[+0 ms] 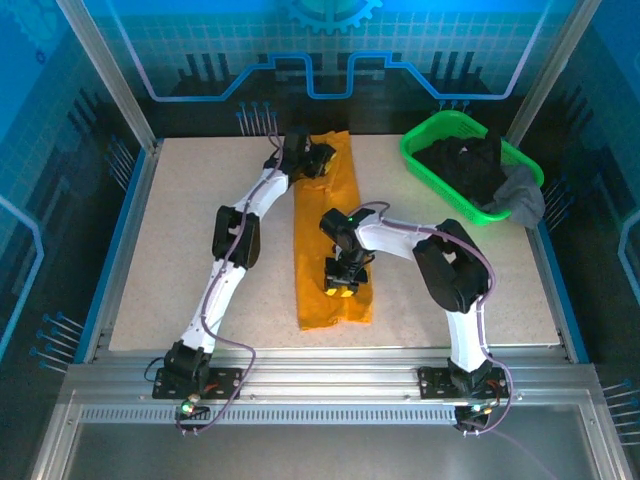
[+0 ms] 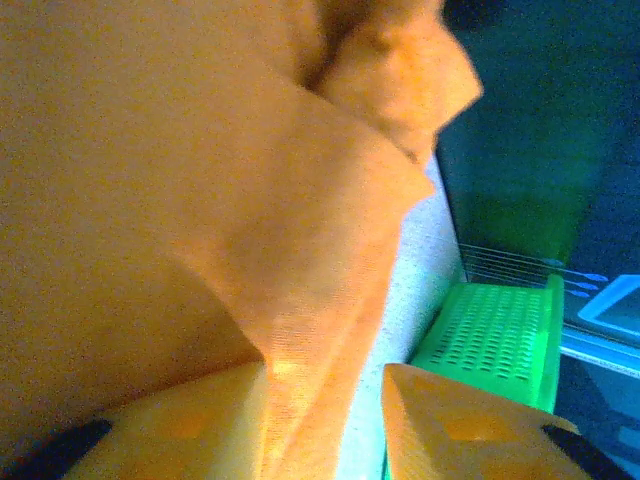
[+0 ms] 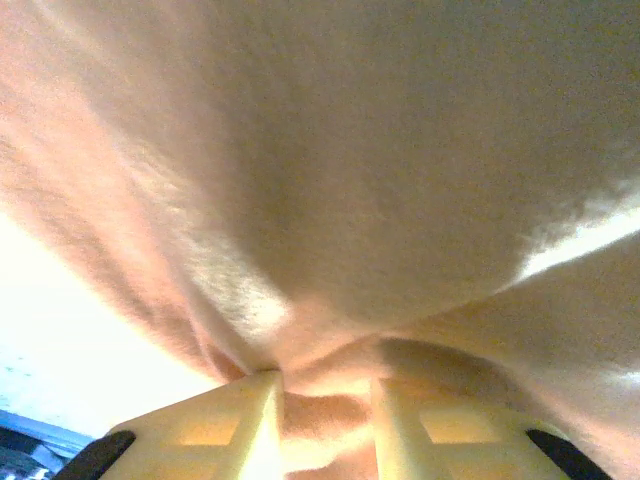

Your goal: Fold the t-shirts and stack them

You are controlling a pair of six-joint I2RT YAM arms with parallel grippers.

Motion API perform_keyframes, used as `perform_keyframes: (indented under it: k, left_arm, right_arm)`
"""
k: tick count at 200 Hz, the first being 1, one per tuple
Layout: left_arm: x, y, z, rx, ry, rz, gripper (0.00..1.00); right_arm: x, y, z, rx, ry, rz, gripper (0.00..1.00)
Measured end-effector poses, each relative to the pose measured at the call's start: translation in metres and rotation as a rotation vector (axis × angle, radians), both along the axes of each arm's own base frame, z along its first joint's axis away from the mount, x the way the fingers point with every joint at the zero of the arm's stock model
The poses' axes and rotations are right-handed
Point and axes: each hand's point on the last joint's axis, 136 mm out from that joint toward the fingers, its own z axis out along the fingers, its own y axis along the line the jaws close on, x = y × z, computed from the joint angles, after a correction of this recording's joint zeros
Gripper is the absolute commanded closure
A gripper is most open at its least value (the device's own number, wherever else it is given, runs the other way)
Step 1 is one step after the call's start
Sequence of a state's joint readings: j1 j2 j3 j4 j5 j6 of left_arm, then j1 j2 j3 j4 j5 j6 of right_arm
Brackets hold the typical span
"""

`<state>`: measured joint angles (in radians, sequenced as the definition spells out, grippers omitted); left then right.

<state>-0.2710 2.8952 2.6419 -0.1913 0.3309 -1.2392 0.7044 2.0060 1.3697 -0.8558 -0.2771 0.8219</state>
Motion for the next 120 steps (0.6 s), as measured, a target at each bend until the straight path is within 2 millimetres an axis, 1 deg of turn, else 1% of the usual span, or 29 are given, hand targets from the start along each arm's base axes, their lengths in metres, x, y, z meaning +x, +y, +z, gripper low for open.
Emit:
perform_keyframes:
  k: [12, 25, 33, 37, 40, 42, 43, 44, 47, 48, 53, 54, 58, 59, 65, 69, 75, 86, 89, 92, 96, 99, 100, 104, 110, 113, 114, 120]
  left_arm:
    - [0.000, 0.000, 0.009, 0.003, -0.010, -0.002, 0.56]
    - [-0.004, 0.003, 0.024, 0.023, -0.018, -0.005, 0.55]
    - [-0.011, 0.007, 0.035, 0.046, -0.016, -0.009, 0.55]
    - [-0.016, 0.010, 0.046, 0.060, -0.019, -0.010, 0.55]
    - [-0.020, 0.011, 0.049, 0.068, -0.013, -0.011, 0.55]
    - [-0.024, 0.013, 0.056, 0.076, -0.016, -0.013, 0.55]
    - [-0.024, 0.013, 0.056, 0.076, -0.016, -0.013, 0.55]
    - [-0.028, 0.015, 0.061, 0.083, -0.016, -0.013, 0.56]
    - [-0.032, 0.016, 0.066, 0.090, -0.013, -0.015, 0.56]
    - [-0.036, 0.017, 0.071, 0.095, -0.013, -0.014, 0.56]
    - [-0.045, 0.021, 0.083, 0.107, -0.013, -0.019, 0.56]
    - [-0.049, 0.021, 0.090, 0.110, -0.017, -0.021, 0.56]
    - [-0.057, 0.024, 0.099, 0.118, -0.021, -0.024, 0.57]
    - [-0.061, 0.025, 0.105, 0.120, -0.022, -0.025, 0.57]
    - [-0.074, 0.028, 0.123, 0.132, -0.033, -0.034, 0.57]
    - [-0.086, 0.030, 0.138, 0.138, -0.048, -0.040, 0.57]
    - [-0.106, 0.035, 0.157, 0.149, -0.059, -0.051, 0.58]
    - [-0.140, 0.042, 0.177, 0.169, -0.069, -0.075, 0.58]
    - [-0.153, 0.045, 0.181, 0.173, -0.069, -0.085, 0.58]
    - [-0.161, 0.046, 0.182, 0.179, -0.067, -0.092, 0.58]
    - [-0.178, 0.050, 0.183, 0.181, -0.055, -0.106, 0.58]
    - [-0.187, 0.052, 0.180, 0.188, -0.046, -0.113, 0.58]
    - [-0.193, 0.053, 0.179, 0.190, -0.037, -0.120, 0.58]
    - [-0.208, 0.055, 0.174, 0.194, -0.015, -0.134, 0.58]
    - [-0.232, 0.058, 0.160, 0.204, 0.027, -0.162, 0.58]
    - [-0.240, 0.060, 0.153, 0.211, 0.047, -0.170, 0.57]
    - [-0.247, 0.060, 0.149, 0.212, 0.063, -0.178, 0.57]
    - [-0.270, 0.064, 0.129, 0.225, 0.126, -0.204, 0.57]
  right_arm:
    - [0.005, -0.002, 0.003, 0.006, -0.008, -0.021, 0.64]
    - [0.011, -0.011, 0.010, 0.013, -0.026, -0.058, 0.60]
    - [0.013, -0.019, 0.018, 0.020, -0.042, -0.085, 0.57]
    - [0.014, -0.024, 0.023, 0.025, -0.053, -0.099, 0.56]
    - [0.014, -0.029, 0.027, 0.029, -0.060, -0.113, 0.55]
    - [0.015, -0.033, 0.031, 0.031, -0.069, -0.124, 0.55]
    - [0.015, -0.034, 0.032, 0.033, -0.071, -0.126, 0.55]
    - [0.014, -0.036, 0.032, 0.033, -0.071, -0.127, 0.55]
    - [0.015, -0.040, 0.037, 0.039, -0.081, -0.141, 0.55]
    - [0.015, -0.041, 0.038, 0.039, -0.083, -0.145, 0.55]
    - [0.015, -0.049, 0.046, 0.050, -0.101, -0.161, 0.55]
    - [0.015, -0.051, 0.048, 0.052, -0.106, -0.168, 0.54]
    - [0.014, -0.058, 0.053, 0.059, -0.118, -0.182, 0.54]
    - [0.013, -0.059, 0.054, 0.061, -0.120, -0.185, 0.54]
    - [0.010, -0.068, 0.060, 0.069, -0.133, -0.205, 0.54]
    - [0.007, -0.074, 0.063, 0.073, -0.138, -0.217, 0.54]
    - [0.001, -0.082, 0.063, 0.074, -0.138, -0.229, 0.53]
    - [-0.014, -0.091, 0.058, 0.071, -0.117, -0.235, 0.52]
    - [-0.019, -0.093, 0.055, 0.068, -0.106, -0.234, 0.51]
    - [-0.022, -0.095, 0.053, 0.064, -0.097, -0.232, 0.50]
    - [-0.030, -0.097, 0.048, 0.057, -0.076, -0.227, 0.50]
    - [-0.033, -0.098, 0.045, 0.053, -0.065, -0.222, 0.50]
    - [-0.035, -0.099, 0.044, 0.051, -0.059, -0.222, 0.50]
    - [-0.042, -0.100, 0.039, 0.044, -0.037, -0.216, 0.50]
    - [-0.051, -0.102, 0.032, 0.034, -0.008, -0.206, 0.50]
    - [-0.054, -0.103, 0.030, 0.029, 0.000, -0.203, 0.50]
    - [-0.055, -0.103, 0.029, 0.028, 0.003, -0.202, 0.50]
    - [-0.061, -0.105, 0.025, 0.022, 0.024, -0.195, 0.50]
